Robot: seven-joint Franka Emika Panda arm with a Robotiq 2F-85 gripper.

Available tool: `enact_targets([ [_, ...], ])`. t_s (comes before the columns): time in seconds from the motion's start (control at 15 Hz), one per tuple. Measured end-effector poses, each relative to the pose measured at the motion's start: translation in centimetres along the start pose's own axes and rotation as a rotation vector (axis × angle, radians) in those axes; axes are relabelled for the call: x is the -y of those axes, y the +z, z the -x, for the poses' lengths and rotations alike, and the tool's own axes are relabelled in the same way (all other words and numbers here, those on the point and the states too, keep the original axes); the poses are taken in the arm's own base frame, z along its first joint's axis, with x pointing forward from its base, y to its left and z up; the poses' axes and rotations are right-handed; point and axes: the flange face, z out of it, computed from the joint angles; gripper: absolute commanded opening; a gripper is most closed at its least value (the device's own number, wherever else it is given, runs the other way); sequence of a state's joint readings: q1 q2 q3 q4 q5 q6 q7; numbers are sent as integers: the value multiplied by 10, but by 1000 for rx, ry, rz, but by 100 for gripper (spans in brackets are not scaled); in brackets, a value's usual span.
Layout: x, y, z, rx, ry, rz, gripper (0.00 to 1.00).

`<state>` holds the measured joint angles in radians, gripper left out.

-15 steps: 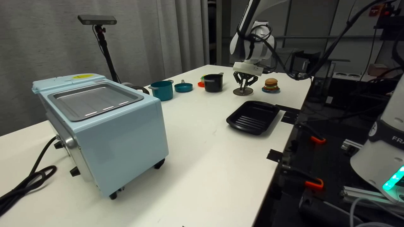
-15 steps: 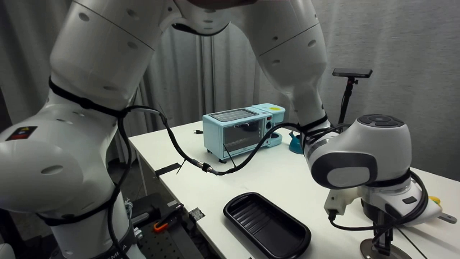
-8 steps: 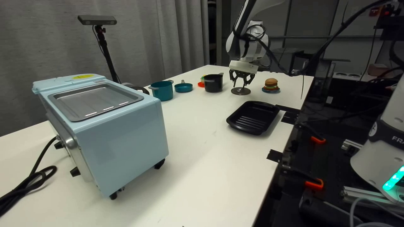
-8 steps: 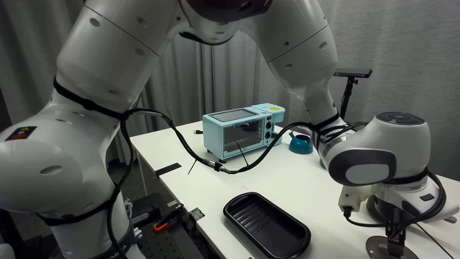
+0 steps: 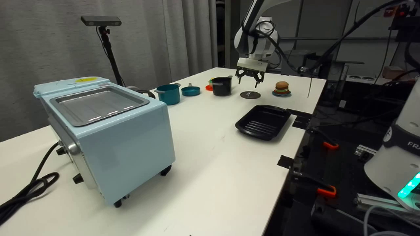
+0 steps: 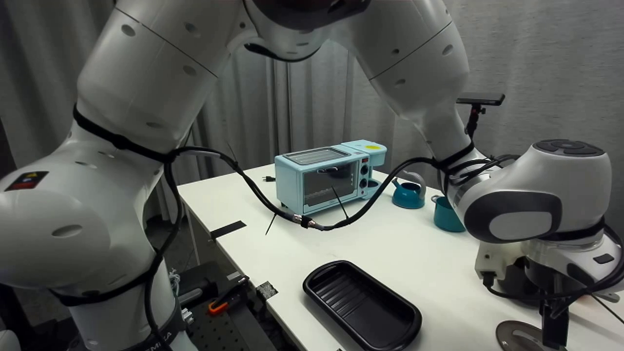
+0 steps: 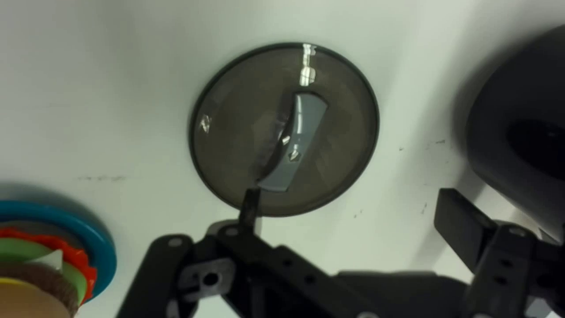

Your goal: Uncover the pot and put it on the table

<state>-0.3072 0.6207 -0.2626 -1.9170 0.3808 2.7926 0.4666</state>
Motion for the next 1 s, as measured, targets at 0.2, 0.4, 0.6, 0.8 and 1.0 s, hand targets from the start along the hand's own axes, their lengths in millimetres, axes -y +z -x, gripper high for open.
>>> enact_targets([
  [0.2,-1,-12,-9,-12,-4,-8,100],
  [0.4,1,-29,-18,-19,-3,-19,100],
  [0.6,3,-48,-26,-12,-1,-28,100],
  [0.8,3,-68,-32,14,0,-26,100],
  [1.0,4,-74,-33,21,1,-28,100],
])
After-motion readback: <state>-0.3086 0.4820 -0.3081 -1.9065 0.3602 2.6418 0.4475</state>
